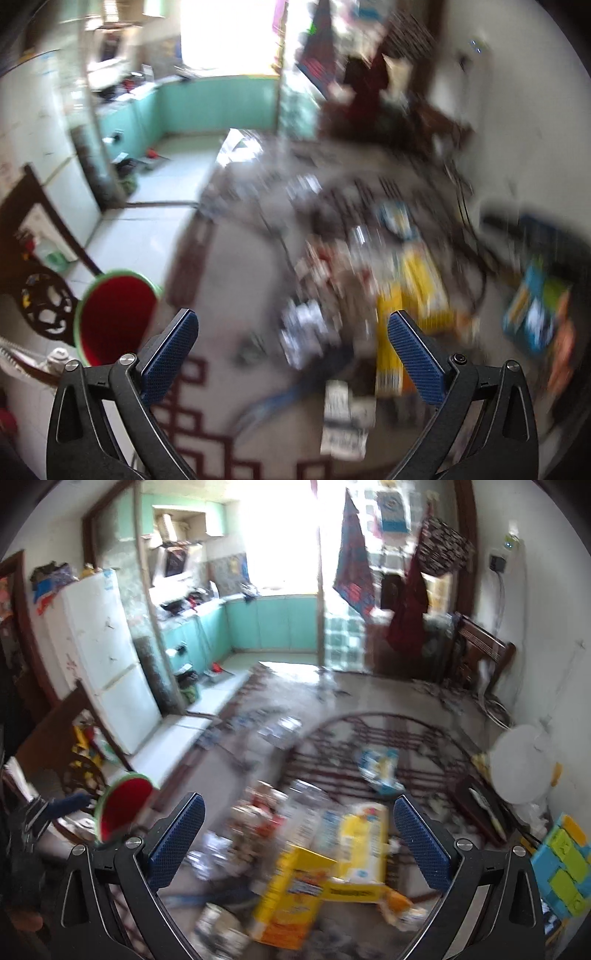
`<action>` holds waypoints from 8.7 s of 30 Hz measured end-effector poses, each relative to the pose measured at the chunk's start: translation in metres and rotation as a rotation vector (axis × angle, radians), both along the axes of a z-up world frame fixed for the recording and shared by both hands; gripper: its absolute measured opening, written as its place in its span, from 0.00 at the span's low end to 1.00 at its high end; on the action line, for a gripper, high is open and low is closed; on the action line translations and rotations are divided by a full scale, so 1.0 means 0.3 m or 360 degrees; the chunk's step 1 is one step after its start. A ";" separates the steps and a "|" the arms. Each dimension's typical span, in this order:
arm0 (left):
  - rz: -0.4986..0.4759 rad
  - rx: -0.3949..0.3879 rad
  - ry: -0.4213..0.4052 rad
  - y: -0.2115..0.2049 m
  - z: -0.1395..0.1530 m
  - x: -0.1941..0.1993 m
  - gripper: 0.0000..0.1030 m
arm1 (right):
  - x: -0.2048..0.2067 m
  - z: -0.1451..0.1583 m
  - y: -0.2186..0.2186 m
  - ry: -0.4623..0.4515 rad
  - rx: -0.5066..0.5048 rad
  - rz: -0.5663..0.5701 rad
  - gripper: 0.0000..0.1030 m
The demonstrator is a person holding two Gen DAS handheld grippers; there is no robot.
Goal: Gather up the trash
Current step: 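Grasp the white paper cup with the left tool while the right tool grasps the yellow iced-tea carton, then carry the cup and carton to the red bin and release both, then grasp crumpled foil with the left tool while the right tool grasps crumpled paper, then carry the foil and paper over the red bin and release both, then move both open tools back over the table toward the remaining trash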
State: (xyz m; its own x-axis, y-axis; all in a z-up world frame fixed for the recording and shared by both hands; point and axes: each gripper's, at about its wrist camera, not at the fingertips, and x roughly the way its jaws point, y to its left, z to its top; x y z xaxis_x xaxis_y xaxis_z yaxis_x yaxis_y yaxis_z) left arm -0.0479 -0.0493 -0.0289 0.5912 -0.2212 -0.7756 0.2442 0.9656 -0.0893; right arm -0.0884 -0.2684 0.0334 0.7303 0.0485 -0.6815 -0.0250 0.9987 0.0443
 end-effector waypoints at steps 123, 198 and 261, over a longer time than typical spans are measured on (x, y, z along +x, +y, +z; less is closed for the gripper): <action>-0.0036 -0.0017 0.0269 0.052 -0.295 0.194 0.80 | 0.348 -0.349 0.092 0.0358 0.0355 0.0287 0.32; 0.0506 -0.0235 0.0200 0.786 -0.249 0.250 0.42 | 0.319 -0.178 0.685 0.0216 0.0439 0.0489 0.32; 0.0240 -0.0212 0.0181 0.402 -0.196 0.285 0.77 | 0.019 -0.444 -0.278 0.0660 0.0107 -0.0216 0.56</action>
